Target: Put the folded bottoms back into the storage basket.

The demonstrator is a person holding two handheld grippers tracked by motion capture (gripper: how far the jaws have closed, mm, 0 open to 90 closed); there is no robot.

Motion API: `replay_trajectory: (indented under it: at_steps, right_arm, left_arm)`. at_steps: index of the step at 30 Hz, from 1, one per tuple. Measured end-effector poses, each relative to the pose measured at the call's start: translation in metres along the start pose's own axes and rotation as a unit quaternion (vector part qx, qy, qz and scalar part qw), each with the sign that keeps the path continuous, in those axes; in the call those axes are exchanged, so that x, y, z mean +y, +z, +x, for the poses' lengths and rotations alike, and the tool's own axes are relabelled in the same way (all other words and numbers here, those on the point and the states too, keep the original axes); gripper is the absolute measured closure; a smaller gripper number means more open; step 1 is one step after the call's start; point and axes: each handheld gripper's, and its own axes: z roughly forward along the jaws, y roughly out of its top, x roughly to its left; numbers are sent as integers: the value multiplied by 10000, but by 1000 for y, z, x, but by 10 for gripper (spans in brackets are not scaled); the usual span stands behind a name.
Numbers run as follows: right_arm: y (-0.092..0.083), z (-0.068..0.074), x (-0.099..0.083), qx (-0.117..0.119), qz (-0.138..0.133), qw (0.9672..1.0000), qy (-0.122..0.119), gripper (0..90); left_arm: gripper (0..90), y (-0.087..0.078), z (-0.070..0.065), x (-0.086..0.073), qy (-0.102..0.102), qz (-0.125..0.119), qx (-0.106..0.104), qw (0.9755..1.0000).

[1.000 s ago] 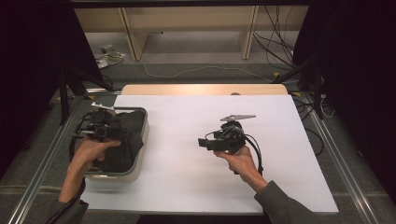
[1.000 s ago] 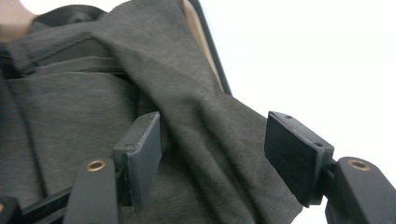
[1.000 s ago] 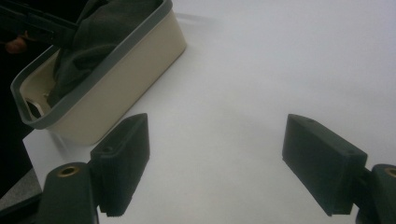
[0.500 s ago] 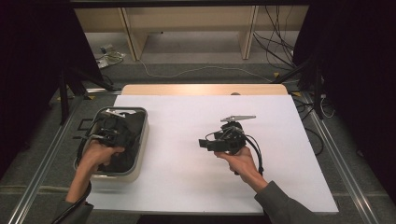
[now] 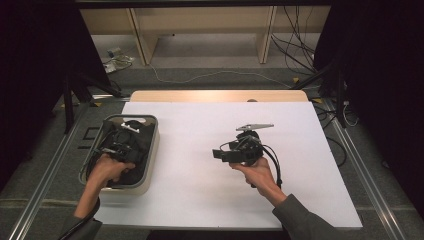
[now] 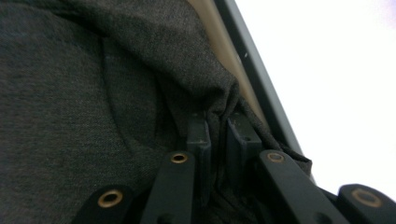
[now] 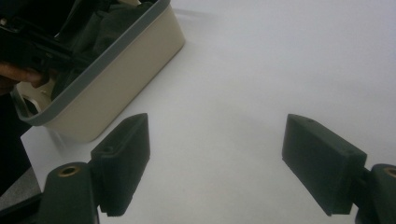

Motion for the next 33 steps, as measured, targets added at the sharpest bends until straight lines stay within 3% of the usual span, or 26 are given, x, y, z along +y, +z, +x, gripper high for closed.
replay_trajectory:
  at_steps: [9, 19, 25, 33]
  right_arm:
    - [0, 0, -1, -7, 11, 10000, -12, 242]
    - [0, 0, -1, -11, 10, 10000, -12, 242]
    - [-1, -2, 0, -13, -13, 10000, 3, 242]
    - [-4, -1, 2, 4, -54, 10000, 18, 242]
  left_arm:
    - [808, 14, 10, -4, -123, 153, -196, 9996]
    - [790, 14, 6, -4, -14, 235, -62, 9997]
    - [673, 1, 6, 0, 1, 80, 27, 10000]
    - [492, -22, 8, 4, 36, -249, -9, 9997]
